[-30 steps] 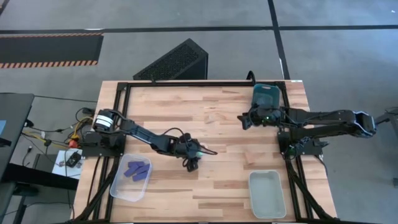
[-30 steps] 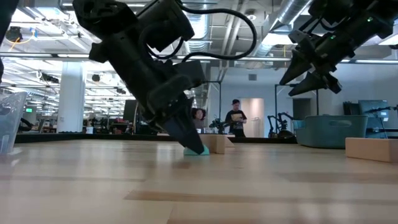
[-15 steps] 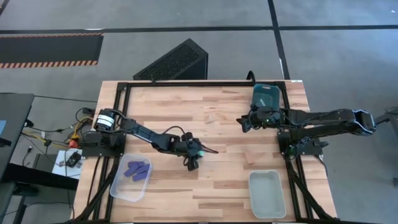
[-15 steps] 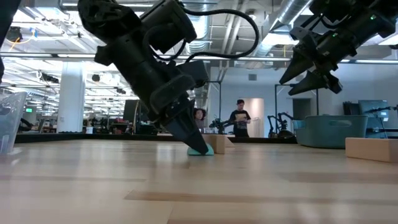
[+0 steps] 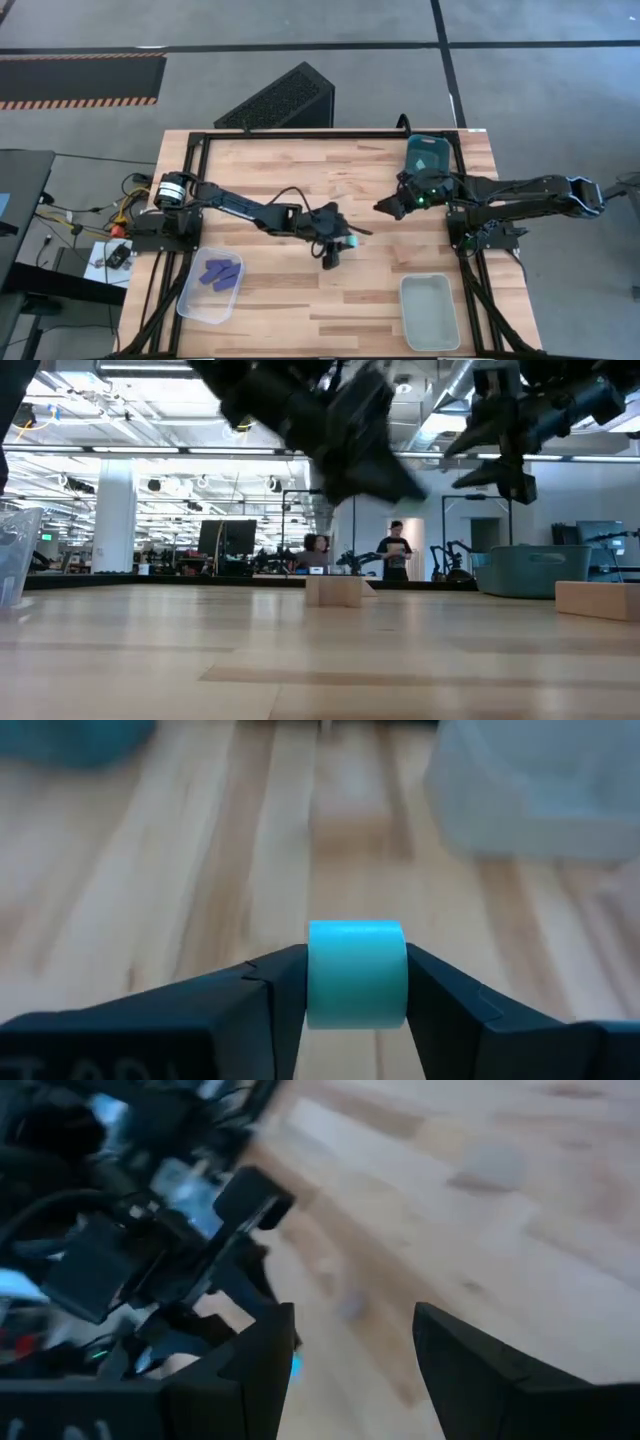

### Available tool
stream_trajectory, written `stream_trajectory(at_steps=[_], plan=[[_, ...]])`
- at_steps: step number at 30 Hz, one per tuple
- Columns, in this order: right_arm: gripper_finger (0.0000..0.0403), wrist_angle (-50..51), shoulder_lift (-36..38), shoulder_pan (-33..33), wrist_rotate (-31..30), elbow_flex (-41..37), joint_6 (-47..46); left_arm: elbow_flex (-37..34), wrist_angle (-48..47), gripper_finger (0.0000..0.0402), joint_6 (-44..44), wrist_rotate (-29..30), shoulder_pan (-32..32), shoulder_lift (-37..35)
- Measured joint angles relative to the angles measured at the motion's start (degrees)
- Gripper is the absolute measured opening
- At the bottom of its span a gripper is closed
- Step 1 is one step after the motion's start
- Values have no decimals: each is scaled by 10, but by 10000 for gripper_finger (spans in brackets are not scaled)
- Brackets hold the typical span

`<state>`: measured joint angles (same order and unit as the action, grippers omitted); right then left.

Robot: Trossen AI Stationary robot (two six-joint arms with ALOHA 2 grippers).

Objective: Sort & place blocks by color
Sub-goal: Put the blue block into the blue bin

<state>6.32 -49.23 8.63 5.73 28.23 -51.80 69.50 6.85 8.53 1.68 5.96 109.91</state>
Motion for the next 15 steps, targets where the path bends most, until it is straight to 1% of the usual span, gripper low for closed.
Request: stream_trajectory(at_steps=[7,15], plan=[[225,-40,0,-26,4,0,-37,81,-6,108,-52,11,-17,0],[225,-68,0,-60,5,0,-55,126,-27,118,-98,28,-30,-1]])
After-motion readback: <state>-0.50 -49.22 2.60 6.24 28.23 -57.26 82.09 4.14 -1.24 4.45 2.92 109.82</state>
